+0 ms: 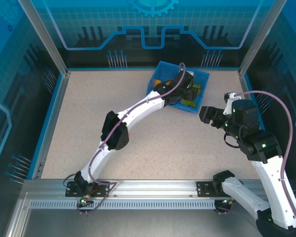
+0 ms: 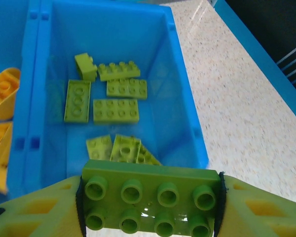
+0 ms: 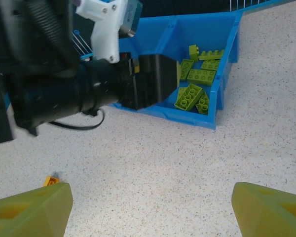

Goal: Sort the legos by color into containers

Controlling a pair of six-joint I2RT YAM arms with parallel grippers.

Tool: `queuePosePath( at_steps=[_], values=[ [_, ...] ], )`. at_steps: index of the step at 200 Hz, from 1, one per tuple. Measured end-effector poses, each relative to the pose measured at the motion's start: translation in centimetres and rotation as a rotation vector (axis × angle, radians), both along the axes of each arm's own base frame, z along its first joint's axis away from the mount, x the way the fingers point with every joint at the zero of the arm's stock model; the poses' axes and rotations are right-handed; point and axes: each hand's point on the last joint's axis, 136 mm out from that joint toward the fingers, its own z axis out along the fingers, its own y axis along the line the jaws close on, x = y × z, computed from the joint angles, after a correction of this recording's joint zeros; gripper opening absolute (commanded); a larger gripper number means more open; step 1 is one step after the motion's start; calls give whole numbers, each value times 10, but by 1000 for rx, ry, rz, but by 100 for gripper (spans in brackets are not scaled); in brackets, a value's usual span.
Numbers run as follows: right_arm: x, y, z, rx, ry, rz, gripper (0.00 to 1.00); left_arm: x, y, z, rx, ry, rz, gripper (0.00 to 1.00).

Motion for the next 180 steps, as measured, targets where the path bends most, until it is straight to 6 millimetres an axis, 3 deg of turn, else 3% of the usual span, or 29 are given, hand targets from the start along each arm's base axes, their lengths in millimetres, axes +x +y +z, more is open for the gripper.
queuePosePath(
  at_steps=[17,30,55,93,113,136,161,180],
  values=[
    [0,0,-1,5,3,-5,86,22,-7,-15,-25,-16,-6,62],
    [0,0,-3,7,8,-7,86,35,-11,-25,-42,-27,-7,71],
    [-1,0,-6,10,16,-11,86,45,-16,-42,-75,-11,-4,86],
    [-2,-1,-5,12,10,-12,86,44,-22,-26,-118,-25,-21,89],
    [-1,-1,-5,12,9,-11,87,39,-20,-10,-131,-35,-28,86],
    [1,0,-6,10,16,-11,87,21,-6,22,-135,-46,-38,85],
    [7,4,-9,7,25,5,88,-21,26,75,-166,-90,-51,85],
    [15,16,-12,11,37,57,87,-66,65,125,-202,-176,-62,86]
  ],
)
